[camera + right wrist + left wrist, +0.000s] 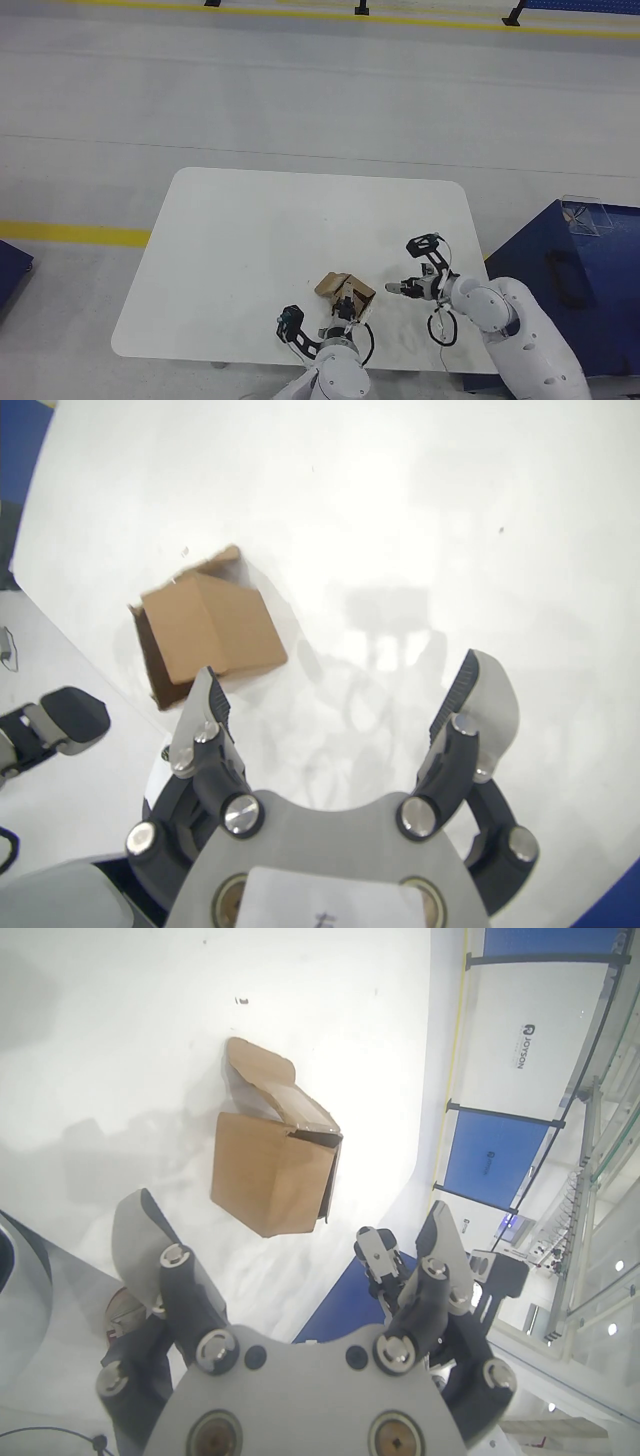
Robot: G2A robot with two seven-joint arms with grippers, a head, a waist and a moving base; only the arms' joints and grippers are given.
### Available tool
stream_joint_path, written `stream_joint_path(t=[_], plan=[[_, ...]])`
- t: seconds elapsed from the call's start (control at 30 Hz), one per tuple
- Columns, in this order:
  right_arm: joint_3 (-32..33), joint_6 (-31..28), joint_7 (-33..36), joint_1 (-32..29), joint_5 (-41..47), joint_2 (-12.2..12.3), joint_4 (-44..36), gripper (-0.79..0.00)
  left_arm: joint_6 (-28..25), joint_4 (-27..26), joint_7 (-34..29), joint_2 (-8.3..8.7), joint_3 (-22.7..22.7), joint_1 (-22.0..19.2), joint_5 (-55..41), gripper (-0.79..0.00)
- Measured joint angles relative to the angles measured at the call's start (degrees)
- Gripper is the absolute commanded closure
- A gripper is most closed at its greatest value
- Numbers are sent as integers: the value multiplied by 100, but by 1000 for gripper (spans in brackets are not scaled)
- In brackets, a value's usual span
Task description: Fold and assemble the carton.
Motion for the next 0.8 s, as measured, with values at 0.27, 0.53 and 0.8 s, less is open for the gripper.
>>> stream_joint_path(t=[0.27, 0.53, 0.8], plan=[[-841, 222, -97, 293, -238, -158, 439, -785, 5, 105, -155, -21, -9, 6, -17, -785], [-1417, 823, -555, 1032, -38, -404, 1060, -785, 5, 105, -155, -21, -9, 6, -16, -785], [-2113, 1082, -835, 1883, 327, -742, 1852, -785, 5, 105, -155, -21, -9, 6, -16, -785]])
